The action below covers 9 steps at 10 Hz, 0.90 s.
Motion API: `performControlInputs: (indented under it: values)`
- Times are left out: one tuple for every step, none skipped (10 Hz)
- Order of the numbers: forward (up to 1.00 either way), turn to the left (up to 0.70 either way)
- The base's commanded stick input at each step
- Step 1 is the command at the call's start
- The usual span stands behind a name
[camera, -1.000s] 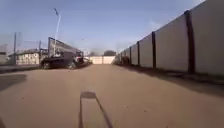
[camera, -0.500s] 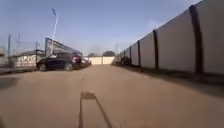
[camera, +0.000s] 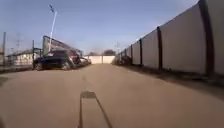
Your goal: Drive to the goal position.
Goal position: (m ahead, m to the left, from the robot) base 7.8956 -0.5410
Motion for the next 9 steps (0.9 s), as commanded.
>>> performControlInputs:
  values:
    - [1.00,0.00]
    - [1.00,0.00]
    - [1.00,0.00]
    - [1.00,0.00]
    - [1.00,0.00]
    - [1.00,0.00]
    - [1.00,0.00]
    - [1.00,0.00]
    - [1.00,0.17]
